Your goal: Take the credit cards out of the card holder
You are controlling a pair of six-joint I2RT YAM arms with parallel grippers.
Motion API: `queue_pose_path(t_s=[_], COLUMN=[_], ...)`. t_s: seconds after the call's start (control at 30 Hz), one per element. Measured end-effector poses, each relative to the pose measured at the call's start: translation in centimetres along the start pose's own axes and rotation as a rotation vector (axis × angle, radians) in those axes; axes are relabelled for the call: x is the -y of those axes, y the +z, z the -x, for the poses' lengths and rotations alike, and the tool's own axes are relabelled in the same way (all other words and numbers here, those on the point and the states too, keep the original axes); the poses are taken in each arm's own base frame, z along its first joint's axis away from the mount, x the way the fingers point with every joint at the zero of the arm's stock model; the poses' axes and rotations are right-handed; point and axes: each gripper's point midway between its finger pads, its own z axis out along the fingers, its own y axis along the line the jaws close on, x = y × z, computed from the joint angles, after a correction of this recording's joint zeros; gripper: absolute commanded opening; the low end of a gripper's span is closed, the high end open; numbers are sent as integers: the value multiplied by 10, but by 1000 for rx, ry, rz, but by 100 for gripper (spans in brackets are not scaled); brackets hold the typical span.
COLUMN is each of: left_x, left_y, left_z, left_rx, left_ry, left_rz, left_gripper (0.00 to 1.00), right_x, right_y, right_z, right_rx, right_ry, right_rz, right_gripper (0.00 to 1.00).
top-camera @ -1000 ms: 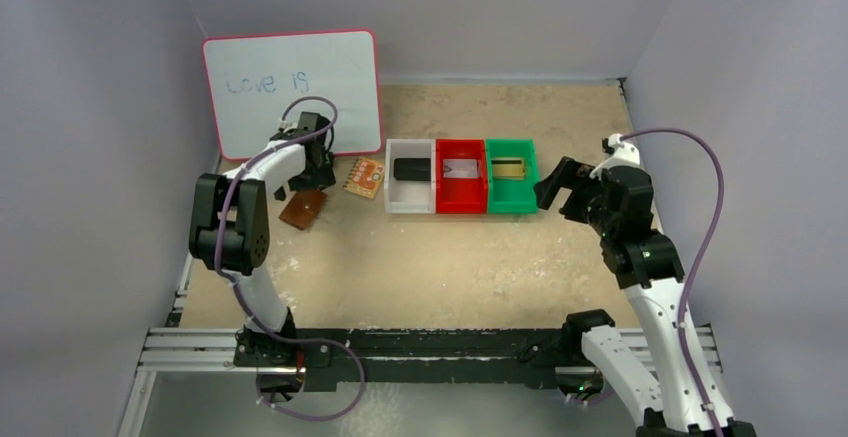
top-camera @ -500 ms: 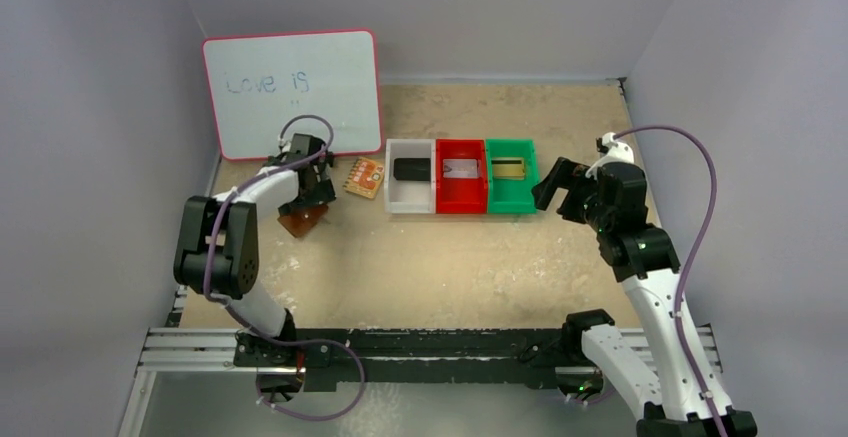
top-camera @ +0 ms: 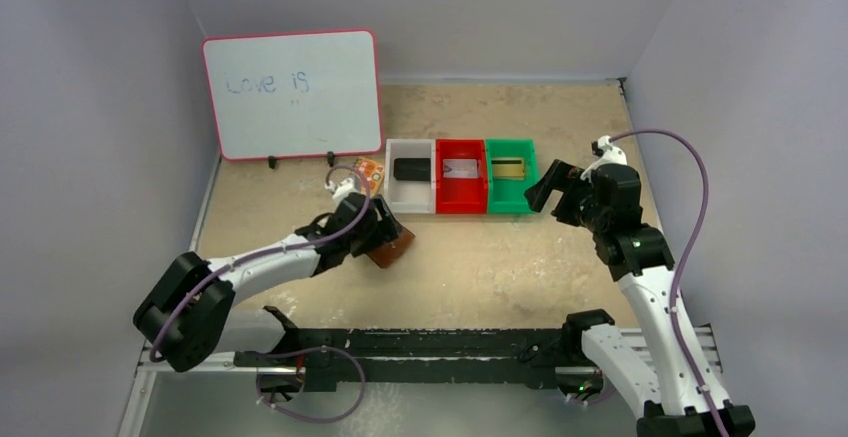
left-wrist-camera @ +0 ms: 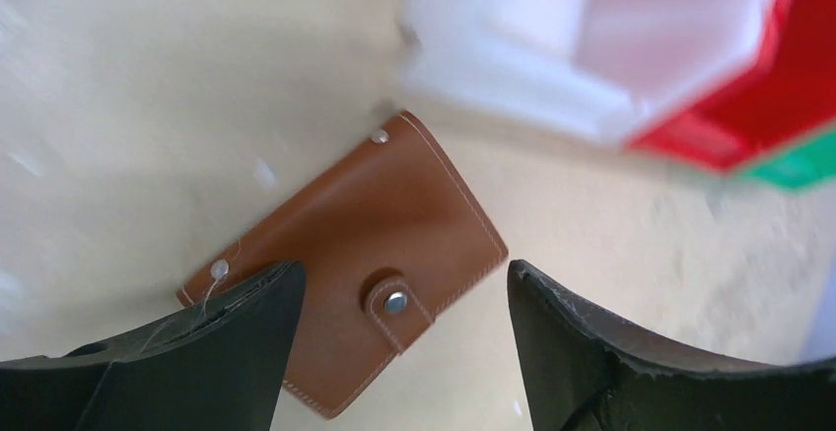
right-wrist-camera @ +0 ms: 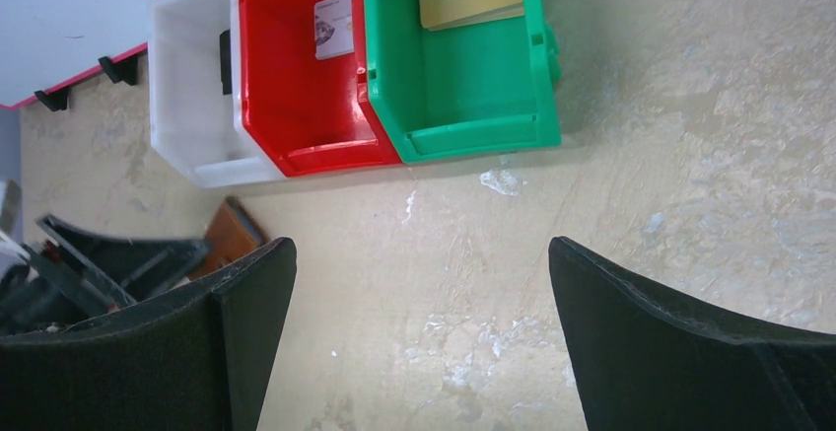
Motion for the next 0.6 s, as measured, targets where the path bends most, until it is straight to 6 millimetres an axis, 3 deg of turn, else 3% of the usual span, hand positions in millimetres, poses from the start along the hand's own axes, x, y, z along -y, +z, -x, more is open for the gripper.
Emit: queue_pose_path(t_s=[0.07, 0.13, 0.3, 0.43, 0.6], left_x=[19, 25, 20, 15, 46], left_y=[-12, -23, -38, -50, -66], left_z=[-28, -48, -61, -52, -7], left_rx=[-48, -90, -121, -103, 25], left_ry=[-17, -32, -48, 10, 115], left_rz=[-59, -76, -53, -17, -27], left_gripper=[77, 77, 85, 95, 100], right_x=[0, -2, -3, -6, -18], right_y=[2, 3, 4, 4, -6], right_z=[-3, -5, -7, -7, -3], right_rx=[-12, -23, -31, -33, 11], right_ry=[11, 19, 30, 41, 79], right_rz=[2, 8, 15, 31, 99], right_gripper=[100, 100, 100, 100, 100])
